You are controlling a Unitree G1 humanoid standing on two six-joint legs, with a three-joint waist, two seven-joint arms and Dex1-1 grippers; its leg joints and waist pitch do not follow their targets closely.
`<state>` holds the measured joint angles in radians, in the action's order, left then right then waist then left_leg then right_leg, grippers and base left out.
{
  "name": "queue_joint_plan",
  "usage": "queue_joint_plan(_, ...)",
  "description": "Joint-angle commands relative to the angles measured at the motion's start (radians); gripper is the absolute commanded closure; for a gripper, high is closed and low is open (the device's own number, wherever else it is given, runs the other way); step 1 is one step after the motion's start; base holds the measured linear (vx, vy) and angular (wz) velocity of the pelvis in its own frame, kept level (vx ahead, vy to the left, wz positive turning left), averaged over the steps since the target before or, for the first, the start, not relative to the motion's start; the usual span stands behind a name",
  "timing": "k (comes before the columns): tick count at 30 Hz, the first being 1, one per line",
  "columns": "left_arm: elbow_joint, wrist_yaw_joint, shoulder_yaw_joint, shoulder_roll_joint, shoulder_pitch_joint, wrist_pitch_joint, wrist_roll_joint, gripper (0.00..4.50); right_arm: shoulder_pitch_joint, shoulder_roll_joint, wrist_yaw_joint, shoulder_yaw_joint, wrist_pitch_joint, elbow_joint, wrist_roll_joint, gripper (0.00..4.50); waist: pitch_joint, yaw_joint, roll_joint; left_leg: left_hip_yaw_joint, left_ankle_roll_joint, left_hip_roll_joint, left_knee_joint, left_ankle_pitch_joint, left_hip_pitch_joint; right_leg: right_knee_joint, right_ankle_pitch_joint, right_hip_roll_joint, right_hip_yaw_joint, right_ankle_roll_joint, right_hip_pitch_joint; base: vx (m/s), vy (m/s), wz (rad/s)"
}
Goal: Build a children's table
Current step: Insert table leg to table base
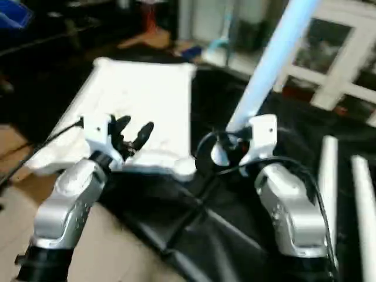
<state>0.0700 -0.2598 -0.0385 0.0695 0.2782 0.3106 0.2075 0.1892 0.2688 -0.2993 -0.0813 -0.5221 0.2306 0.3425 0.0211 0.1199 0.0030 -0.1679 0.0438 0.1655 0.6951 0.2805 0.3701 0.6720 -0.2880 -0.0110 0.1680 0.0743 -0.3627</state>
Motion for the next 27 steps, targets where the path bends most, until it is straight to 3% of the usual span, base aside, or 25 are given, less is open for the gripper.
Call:
queue_joint_plan(1, -0.008, 0.001, -0.001, 0.008, 0.007, 0.008, -0.013, 0.86, 0.001, 0.001, 0.01, -0.017, -0.019, 0.036, 0.004, 2.61, -0.06, 0.051, -0.026, 0.045, -0.005, 0.008, 0.052, 0.115, 0.023, -0.135, 0.394, -0.134, 0.193, -0.103, 0.095, -0.046, 0.294, -0.39)
queue_joint_plan(2, -0.008, 0.001, -0.002, 0.009, 0.007, 0.007, -0.011, 0.86, 0.0, 0.001, 0.011, -0.017, -0.02, 0.038, 0.005, 2.61, -0.058, 0.044, -0.03, 0.052, -0.027, 0.004, 0.018, 0.079, 0.015, -0.112, 0.46, -0.074, 0.183, -0.067, 0.087, -0.046, 0.294, -0.39)
queue_joint_plan(3, -0.011, 0.003, -0.004, 0.01, 0.009, 0.004, -0.007, 0.86, -0.005, 0.002, 0.015, -0.019, -0.024, 0.043, 0.006, 2.61, -0.081, 0.027, -0.002, 0.034, -0.16, 0.005, -0.062, -0.131, -0.073, -0.001, 0.49, 0.05, 0.072, 0.018, 0.02, -0.005, 0.289, -0.43)
queue_joint_plan(4, -0.011, 0.003, -0.004, 0.01, 0.009, 0.004, -0.007, 0.86, -0.005, 0.002, 0.015, -0.019, -0.024, 0.043, 0.006, 2.61, -0.077, 0.0, 0.003, 0.049, -0.291, 0.061, -0.058, -0.248, -0.183, 0.061, 0.31, 0.055, -0.037, 0.039, -0.123, 0.013, 0.193, -0.39)
queue_joint_plan(5, -0.011, 0.005, -0.005, 0.009, 0.01, 0.005, -0.007, 0.86, -0.007, 0.003, 0.016, -0.02, -0.026, 0.046, 0.007, 2.61, -0.082, -0.035, 0.005, 0.041, -0.454, 0.144, -0.057, -0.556, -0.186, 0.087, 0.013, -0.052, -0.148, 0.009, -0.187, 0.013, 0.193, -0.39)
queue_joint_plan(6, -0.015, 0.019, -0.012, 0.017, 0.013, -0.001, -0.032, 0.86, -0.007, 0.003, 0.016, -0.02, -0.027, 0.047, 0.006, 2.61, -0.068, -0.034, 0.001, -0.059, -0.403, 0.143, -0.075, -0.569, -0.104, 0.074, 0.052, -0.086, -0.21, -0.07, -0.188, -0.013, 0.145, -0.29)
queue_joint_plan(7, -0.018, 0.018, -0.013, 0.019, 0.014, -0.011, -0.037, 0.86, -0.007, 0.003, 0.017, -0.02, -0.027, 0.047, 0.007, 2.61, -0.066, -0.033, -0.036, -0.167, -0.226, 0.079, -0.046, -0.322, -0.101, 0.001, 0.122, -0.089, -0.219, -0.176, -0.19, 0.003, 0.152, -0.15)
queue_joint_plan(8, -0.014, 0.018, -0.022, 0.027, 0.015, 0.002, -0.052, 0.86, -0.005, -0.001, 0.018, -0.023, -0.029, 0.048, 0.012, 2.61, -0.075, -0.032, -0.082, -0.181, -0.13, 0.01, 0.028, -0.125, -0.116, -0.066, 0.088, -0.121, -0.133, -0.208, -0.168, 0.003, 0.152, -0.15)
queue_joint_plan(9, -0.012, 0.017, -0.023, 0.029, 0.015, 0.008, -0.053, 0.86, -0.005, -0.002, 0.018, -0.024, -0.029, 0.048, 0.013, 2.61, -0.067, 0.037, -0.07, -0.053, -0.017, -0.028, 0.115, 0.257, -0.002, -0.147, 0.095, -0.258, 0.09, -0.354, -0.02, 0.055, 0.172, -0.27)
queue_joint_plan(10, -0.013, 0.02, -0.023, 0.027, 0.014, 0.003, -0.056, 0.86, -0.002, -0.001, 0.018, -0.024, -0.029, 0.046, 0.013, 2.61, -0.072, 0.015, -0.076, 0.028, 0.062, -0.043, 0.083, 0.179, 0.071, -0.097, 0.25, -0.164, 0.061, -0.443, 0.059, 0.091, 0.126, -0.52)
queue_joint_plan(11, -0.014, 0.023, -0.023, 0.026, 0.014, -0.002, -0.059, 0.86, 0.0, 0.0, 0.018, -0.023, -0.03, 0.044, 0.012, 2.61, -0.07, 0.026, -0.061, 0.073, 0.042, -0.003, 0.032, 0.06, 0.098, -0.05, 0.409, -0.175, -0.01, -0.478, 0.077, 0.091, 0.126, -0.52)
queue_joint_plan(12, -0.014, 0.025, -0.023, 0.023, 0.013, -0.006, -0.06, 0.86, 0.003, 0.002, 0.017, -0.024, -0.029, 0.041, 0.013, 2.61, -0.076, -0.026, -0.002, 0.081, 0.07, 0.03, -0.071, -0.359, 0.011, -0.002, 0.518, -0.008, -0.143, -0.378, -0.017, 0.068, 0.01, -0.22)
queue_joint_plan(13, -0.013, 0.026, -0.02, 0.021, 0.011, -0.001, -0.055, 0.86, 0.003, 0.002, 0.017, -0.024, -0.03, 0.041, 0.013, 2.61, -0.089, -0.058, 0.028, 0.14, 0.038, 0.091, -0.076, -0.647, -0.068, 0.036, 0.376, 0.005, -0.188, -0.313, -0.093, 0.055, -0.009, 0.16)
queue_joint_plan(14, -0.012, 0.025, -0.02, 0.022, 0.009, -0.002, -0.054, 0.86, 0.004, 0.001, 0.017, -0.024, -0.03, 0.04, 0.013, 2.61, -0.088, -0.083, 0.05, 0.184, -0.034, 0.219, -0.092, -0.984, -0.099, 0.047, 0.034, -0.049, -0.221, -0.19, -0.146, 0.055, -0.009, 0.16)
queue_joint_plan(15, -0.007, 0.024, -0.016, 0.019, 0.003, -0.005, -0.043, 0.86, 0.005, 0.0, 0.014, -0.026, -0.031, 0.039, 0.015, 2.61, -0.085, -0.084, 0.054, 0.18, -0.101, 0.228, -0.087, -1.12, -0.092, 0.072, -0.024, -0.064, -0.237, -0.119, -0.158, 0.063, -0.006, 0.09)
queue_joint_plan(16, -0.005, 0.023, -0.012, 0.015, 0.0, -0.006, -0.036, 0.86, 0.004, 0.001, 0.012, -0.026, -0.031, 0.04, 0.017, 2.61, -0.093, -0.096, 0.053, 0.178, -0.183, 0.198, -0.055, -1.269, -0.125, 0.074, -0.008, -0.081, -0.243, -0.113, -0.178, 0.054, -0.057, -0.04)
queue_joint_plan(17, -0.002, 0.023, -0.008, 0.017, -0.003, -0.002, -0.036, 0.86, 0.003, 0.007, 0.009, -0.025, -0.033, 0.039, 0.019, 2.61, -0.094, -0.1, 0.045, 0.175, -0.232, 0.179, -0.048, -1.296, -0.132, 0.065, 0.017, -0.087, -0.237, -0.124, -0.179, 0.054, -0.057, -0.04)
queue_joint_plan(18, -0.002, 0.023, -0.009, 0.02, -0.005, -0.002, -0.039, 0.86, 0.003, 0.009, 0.007, -0.025, -0.034, 0.039, 0.019, 2.61, -0.094, -0.112, 0.021, 0.169, -0.332, 0.124, -0.025, -1.247, -0.144, 0.029, 0.094, -0.107, -0.213, -0.165, -0.176, 0.036, -0.102, -0.16)
queue_joint_plan(19, -0.001, 0.02, -0.013, 0.024, -0.007, -0.003, -0.047, 0.86, 0.002, 0.012, 0.005, -0.026, -0.034, 0.038, 0.02, 2.61, -0.096, -0.119, -0.03, 0.122, -0.336, 0.017, 0.023, -1.008, -0.083, -0.029, 0.285, -0.143, -0.18, -0.261, -0.109, -0.003, -0.103, -0.24)
queue_joint_plan(20, 0.0, 0.014, -0.02, 0.03, -0.009, -0.003, -0.054, 0.86, 0.004, 0.016, 0.002, -0.029, -0.034, 0.034, 0.021, 2.61, -0.104, -0.111, -0.073, 0.085, -0.331, -0.056, 0.048, -0.718, 0.022, -0.016, 0.457, -0.158, -0.139, -0.274, 0.002, -0.003, -0.103, -0.24)
queue_joint_plan(21, 0.004, -0.013, -0.043, 0.051, -0.016, -0.006, -0.062, 0.86, 0.01, 0.024, -0.008, -0.036, -0.031, 0.026, 0.02, 2.61, -0.091, -0.058, -0.07, 0.077, -0.212, -0.05, 0.055, -0.218, 0.053, -0.071, 0.681, -0.232, -0.102, -0.333, 0.041, -0.043, -0.09, -0.05)
queue_joint_plan(22, 0.004, -0.013, -0.043, 0.051, -0.016, -0.006, -0.062, 0.86, 0.01, 0.024, -0.008, -0.036, -0.031, 0.026, 0.02, 2.61, -0.08, -0.08, -0.077, 0.066, -0.086, -0.06, 0.013, -0.146, 0.047, -0.057, 0.807, -0.18, -0.145, -0.279, 0.045, -0.059, -0.097, 0.03)
queue_joint_plan(23, 0.007, -0.029, -0.054, 0.061, -0.02, -0.008, -0.063, 0.86, 0.013, 0.029, -0.012, -0.04, -0.028, 0.022, 0.02, 2.61, -0.076, -0.082, -0.068, 0.064, -0.049, -0.058, -0.013, -0.166, 0.044, -0.057, 0.787, -0.153, -0.167, -0.266, 0.044, -0.059, -0.097, 0.03)
queue_joint_plan(24, 0.014, -0.081, -0.068, 0.079, -0.027, -0.029, -0.044, 0.86, 0.024, 0.045, -0.028, -0.052, -0.016, 0.006, 0.021, 2.61, -0.072, -0.097, -0.057, 0.056, -0.038, -0.047, -0.058, -0.209, 0.047, -0.062, 0.662, -0.103, -0.183, -0.237, 0.042, -0.066, -0.064, -0.06)
queue_joint_plan(27, -0.004, -0.141, -0.074, 0.114, -0.017, -0.028, -0.036, 0.86, 0.042, 0.068, -0.052, -0.068, 0.002, -0.023, 0.026, 2.61, -0.06, -0.122, -0.03, 0.06, -0.12, 0.03, -0.103, -0.171, 0.008, -0.093, 0.16, -0.096, -0.194, -0.282, 0.02, -0.092, -0.044, 0.04)
